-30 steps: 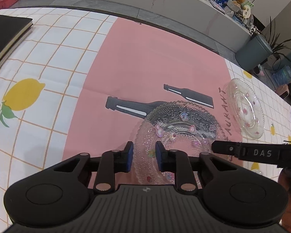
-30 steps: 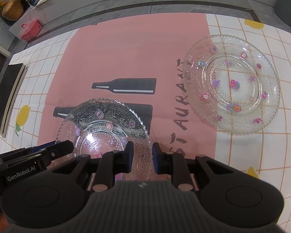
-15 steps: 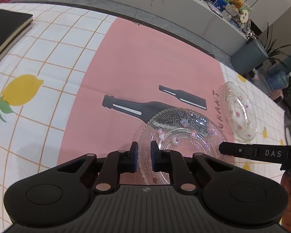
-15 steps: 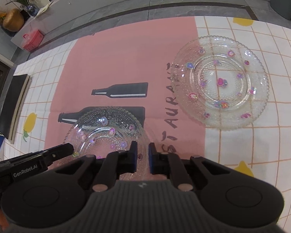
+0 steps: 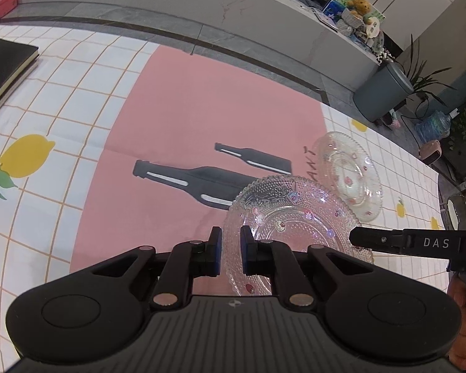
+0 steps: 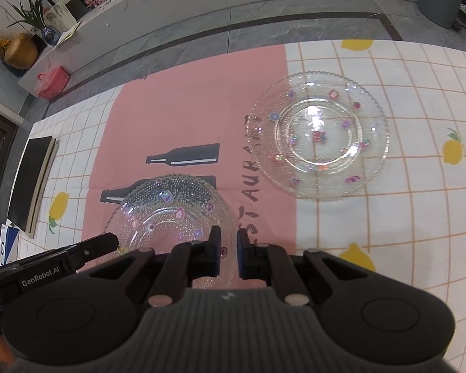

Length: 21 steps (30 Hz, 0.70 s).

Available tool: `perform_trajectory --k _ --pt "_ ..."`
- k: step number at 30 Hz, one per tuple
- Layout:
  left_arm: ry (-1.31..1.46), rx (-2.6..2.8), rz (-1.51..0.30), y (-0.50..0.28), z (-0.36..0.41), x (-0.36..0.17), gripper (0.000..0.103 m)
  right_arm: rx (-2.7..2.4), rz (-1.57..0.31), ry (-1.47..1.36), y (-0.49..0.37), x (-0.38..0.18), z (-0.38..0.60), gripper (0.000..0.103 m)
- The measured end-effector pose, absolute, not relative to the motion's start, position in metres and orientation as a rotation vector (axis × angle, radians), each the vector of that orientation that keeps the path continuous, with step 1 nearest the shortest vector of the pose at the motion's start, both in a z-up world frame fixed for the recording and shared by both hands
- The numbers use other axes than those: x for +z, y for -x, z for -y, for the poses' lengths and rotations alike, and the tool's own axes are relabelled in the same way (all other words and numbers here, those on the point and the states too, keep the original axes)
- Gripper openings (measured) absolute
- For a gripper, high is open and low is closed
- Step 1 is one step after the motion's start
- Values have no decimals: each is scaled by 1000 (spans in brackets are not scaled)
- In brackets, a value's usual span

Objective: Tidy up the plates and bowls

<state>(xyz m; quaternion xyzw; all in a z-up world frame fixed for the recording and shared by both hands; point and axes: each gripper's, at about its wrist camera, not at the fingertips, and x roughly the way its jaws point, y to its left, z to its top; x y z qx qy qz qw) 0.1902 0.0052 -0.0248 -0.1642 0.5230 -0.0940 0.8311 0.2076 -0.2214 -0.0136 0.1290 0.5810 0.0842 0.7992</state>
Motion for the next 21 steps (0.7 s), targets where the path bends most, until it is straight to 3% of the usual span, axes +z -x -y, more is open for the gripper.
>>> perform_trajectory --k 21 --pt "288 -281 -1081 -161 58 7 13 100 -1188 -331 -150 24 285 8"
